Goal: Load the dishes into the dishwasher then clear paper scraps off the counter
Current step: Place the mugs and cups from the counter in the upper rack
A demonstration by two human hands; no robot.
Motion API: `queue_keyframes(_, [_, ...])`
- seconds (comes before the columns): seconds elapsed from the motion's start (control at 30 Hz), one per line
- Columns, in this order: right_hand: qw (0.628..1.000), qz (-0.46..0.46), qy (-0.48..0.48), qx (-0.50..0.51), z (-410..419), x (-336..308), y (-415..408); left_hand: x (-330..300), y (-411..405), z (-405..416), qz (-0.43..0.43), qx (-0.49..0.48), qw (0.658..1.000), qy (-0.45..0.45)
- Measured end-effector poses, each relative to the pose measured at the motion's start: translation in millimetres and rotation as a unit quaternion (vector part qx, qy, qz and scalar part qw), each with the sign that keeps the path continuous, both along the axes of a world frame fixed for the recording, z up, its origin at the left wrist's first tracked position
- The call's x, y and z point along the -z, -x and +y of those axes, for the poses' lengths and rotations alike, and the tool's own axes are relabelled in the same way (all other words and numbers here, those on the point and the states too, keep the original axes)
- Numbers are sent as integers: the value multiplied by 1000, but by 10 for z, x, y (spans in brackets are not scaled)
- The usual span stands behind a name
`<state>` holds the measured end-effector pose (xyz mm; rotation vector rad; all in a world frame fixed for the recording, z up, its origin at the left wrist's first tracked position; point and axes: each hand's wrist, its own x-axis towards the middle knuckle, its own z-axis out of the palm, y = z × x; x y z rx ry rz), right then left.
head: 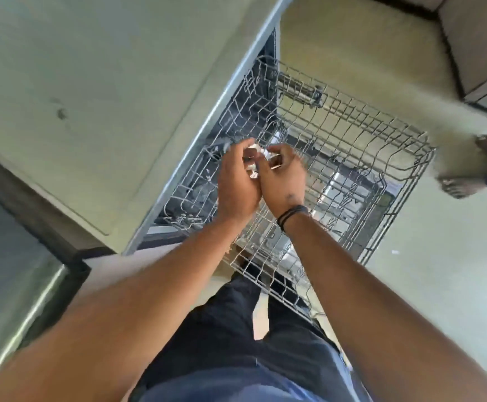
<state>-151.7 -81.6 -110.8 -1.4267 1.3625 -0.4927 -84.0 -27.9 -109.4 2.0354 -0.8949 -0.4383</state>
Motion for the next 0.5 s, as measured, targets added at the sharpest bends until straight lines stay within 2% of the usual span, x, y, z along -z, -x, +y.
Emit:
queue_keyframes(0.13, [997,-34,54,-43,158,-498,-273,-504,-164,218,12,-79,995,57])
queue_keyframes(0.27, [985,-40,105,-134,428,-874,-625,-872,-460,592,9,-144,987,76])
queue_keyframes(0.5, [950,-46,121,-283,1163,-1267,-1446,-1265,-1098,1520,74,-259,959,88])
